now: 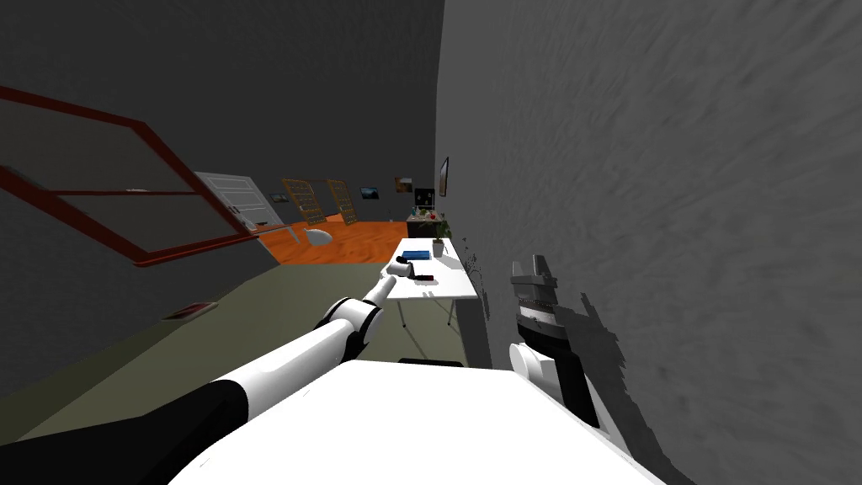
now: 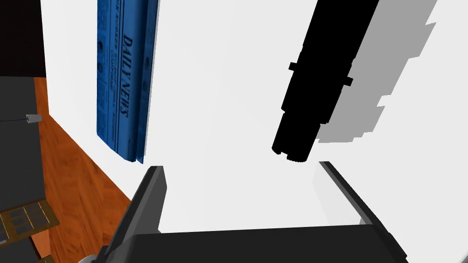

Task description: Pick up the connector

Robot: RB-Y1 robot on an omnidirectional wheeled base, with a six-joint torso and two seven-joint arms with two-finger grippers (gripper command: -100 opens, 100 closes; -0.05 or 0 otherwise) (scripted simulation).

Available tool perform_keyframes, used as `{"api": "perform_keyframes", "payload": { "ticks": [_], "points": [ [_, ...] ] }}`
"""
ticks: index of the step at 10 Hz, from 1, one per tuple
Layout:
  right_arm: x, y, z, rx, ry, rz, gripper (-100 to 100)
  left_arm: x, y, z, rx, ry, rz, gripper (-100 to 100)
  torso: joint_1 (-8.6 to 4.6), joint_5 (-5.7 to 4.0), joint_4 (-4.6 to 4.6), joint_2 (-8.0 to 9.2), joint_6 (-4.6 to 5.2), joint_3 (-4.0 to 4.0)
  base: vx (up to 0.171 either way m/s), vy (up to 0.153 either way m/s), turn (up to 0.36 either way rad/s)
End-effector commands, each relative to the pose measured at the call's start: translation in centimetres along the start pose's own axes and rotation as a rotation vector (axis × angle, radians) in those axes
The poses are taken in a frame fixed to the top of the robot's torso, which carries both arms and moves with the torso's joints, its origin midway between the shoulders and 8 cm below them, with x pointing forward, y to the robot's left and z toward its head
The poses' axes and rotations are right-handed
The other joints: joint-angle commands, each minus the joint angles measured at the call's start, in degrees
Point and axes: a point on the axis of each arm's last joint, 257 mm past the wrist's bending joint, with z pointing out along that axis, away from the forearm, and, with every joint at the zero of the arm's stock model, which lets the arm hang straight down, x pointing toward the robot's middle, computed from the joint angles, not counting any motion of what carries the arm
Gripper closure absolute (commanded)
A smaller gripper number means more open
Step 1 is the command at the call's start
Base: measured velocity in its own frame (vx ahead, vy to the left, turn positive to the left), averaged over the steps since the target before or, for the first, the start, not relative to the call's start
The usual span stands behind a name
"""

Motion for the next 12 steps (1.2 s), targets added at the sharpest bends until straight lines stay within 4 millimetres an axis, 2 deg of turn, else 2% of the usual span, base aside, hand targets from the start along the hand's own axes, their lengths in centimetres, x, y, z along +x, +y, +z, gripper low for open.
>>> {"api": "perform_keyframes", "payload": {
  "ticks": [1, 3, 4, 5, 7, 8, 11, 12],
  "points": [
    [0.0, 0.0, 0.0, 0.000, 0.000, 0.000, 0, -0.4, 1.1, 0.2, -0.041, -0.017, -0.016, -100, 0.00, 0.00, 0.00, 0.00, 0.00, 0.00, 0.032, -0.017, 0.000],
    [0.0, 0.0, 0.0, 0.000, 0.000, 0.000, 0, -0.4, 2.2, 0.3, -0.095, -0.034, -0.040, -100, 0.01, 0.00, 0.00, -0.01, 0.00, -0.01, 0.040, -0.015, -0.003],
    [0.0, 0.0, 0.0, 0.000, 0.000, 0.000, 0, -0.2, 3.4, 0.3, -0.148, -0.050, -0.062, -100, 0.04, 0.01, -0.01, -0.01, -0.01, -0.01, 0.047, -0.006, -0.003],
    [0.0, 0.0, 0.0, 0.000, 0.000, 0.000, 0, -0.2, 3.4, 0.3, -0.148, -0.050, -0.062, -100, 0.07, 0.01, -0.01, -0.03, -0.01, -0.02, 0.039, -0.009, -0.001],
    [0.0, 0.0, 0.0, 0.000, 0.000, 0.000, 0, 0.3, 5.6, 0.1, -0.238, -0.072, -0.098, -100, 0.05, 0.01, -0.01, -0.05, 0.00, -0.03, 0.069, -0.014, -0.007],
    [0.0, 0.0, 0.0, 0.000, 0.000, 0.000, 0, 0.3, 5.8, 0.0, -0.243, -0.074, -0.098, -100, 0.01, 0.00, -0.03, -0.14, -0.01, -0.08, 0.068, -0.013, -0.001],
    [0.0, 0.0, 0.0, 0.000, 0.000, 0.000, 0, 1.6, 9.5, -0.5, -0.361, -0.093, -0.132, -100, 0.04, 0.01, -0.04, -0.15, -0.01, -0.09, 0.084, -0.009, -0.006],
    [0.0, 0.0, 0.0, 0.000, 0.000, 0.000, 0, 1.6, 9.5, -0.5, -0.361, -0.093, -0.132, -100, 0.05, 0.01, -0.06, -0.24, -0.01, -0.14, 0.081, -0.002, -0.003]
  ]
}}
